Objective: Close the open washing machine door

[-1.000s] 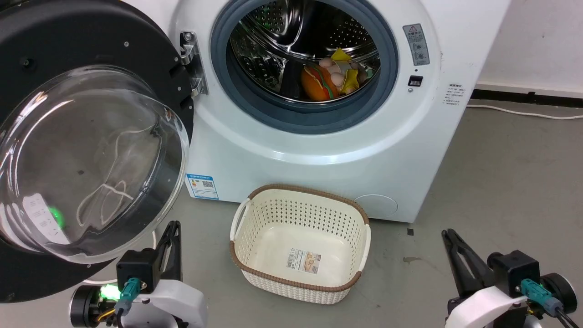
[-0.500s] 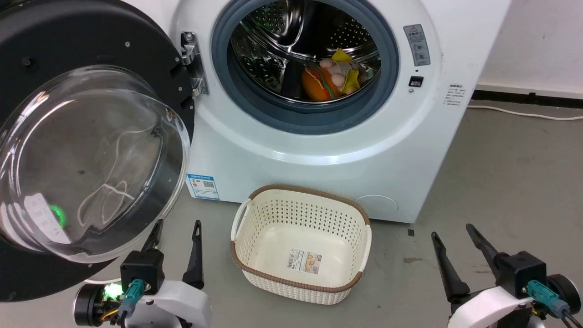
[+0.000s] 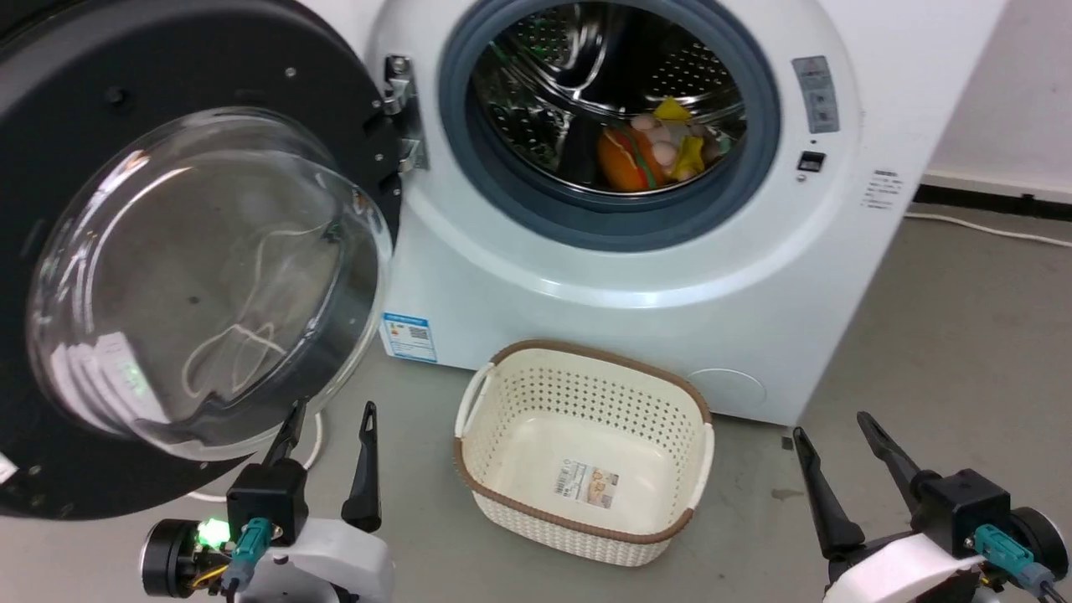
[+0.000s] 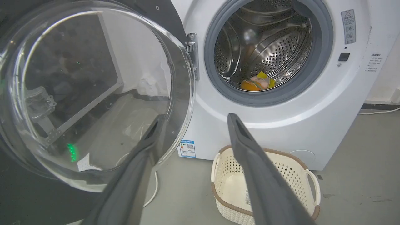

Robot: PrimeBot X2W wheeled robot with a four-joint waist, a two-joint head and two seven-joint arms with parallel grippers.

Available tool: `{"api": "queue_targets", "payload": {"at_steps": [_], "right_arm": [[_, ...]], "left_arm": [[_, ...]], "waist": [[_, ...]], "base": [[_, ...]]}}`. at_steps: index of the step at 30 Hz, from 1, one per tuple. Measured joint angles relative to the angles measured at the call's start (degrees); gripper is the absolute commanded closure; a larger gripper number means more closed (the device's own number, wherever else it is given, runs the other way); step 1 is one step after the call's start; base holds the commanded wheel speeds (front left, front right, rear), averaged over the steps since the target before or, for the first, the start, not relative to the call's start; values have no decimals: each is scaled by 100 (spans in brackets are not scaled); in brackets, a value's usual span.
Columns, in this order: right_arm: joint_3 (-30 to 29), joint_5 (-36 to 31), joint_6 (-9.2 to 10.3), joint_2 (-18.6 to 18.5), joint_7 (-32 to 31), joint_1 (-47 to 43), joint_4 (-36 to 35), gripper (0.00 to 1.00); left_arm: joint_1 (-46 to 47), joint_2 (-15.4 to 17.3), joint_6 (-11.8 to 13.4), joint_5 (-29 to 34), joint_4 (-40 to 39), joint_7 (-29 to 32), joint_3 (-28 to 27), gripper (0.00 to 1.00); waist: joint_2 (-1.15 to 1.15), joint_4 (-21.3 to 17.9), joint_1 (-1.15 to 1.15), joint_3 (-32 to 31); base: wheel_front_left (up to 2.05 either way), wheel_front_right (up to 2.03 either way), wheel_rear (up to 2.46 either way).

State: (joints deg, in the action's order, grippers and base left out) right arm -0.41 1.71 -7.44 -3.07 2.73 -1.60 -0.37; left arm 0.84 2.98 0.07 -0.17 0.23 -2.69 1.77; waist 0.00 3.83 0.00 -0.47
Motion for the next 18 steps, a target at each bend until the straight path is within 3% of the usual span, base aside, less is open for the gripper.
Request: {"api": "queue_targets", "payload": {"at_steps": [18], "right_arm": [[360,-21,0,-1,246,3,76,0]], "left_arm": [[-99,31,168,-2,-204,-248,45,0]], "waist": [[0,714,0,37]], "base": [[0,0,0]]}}
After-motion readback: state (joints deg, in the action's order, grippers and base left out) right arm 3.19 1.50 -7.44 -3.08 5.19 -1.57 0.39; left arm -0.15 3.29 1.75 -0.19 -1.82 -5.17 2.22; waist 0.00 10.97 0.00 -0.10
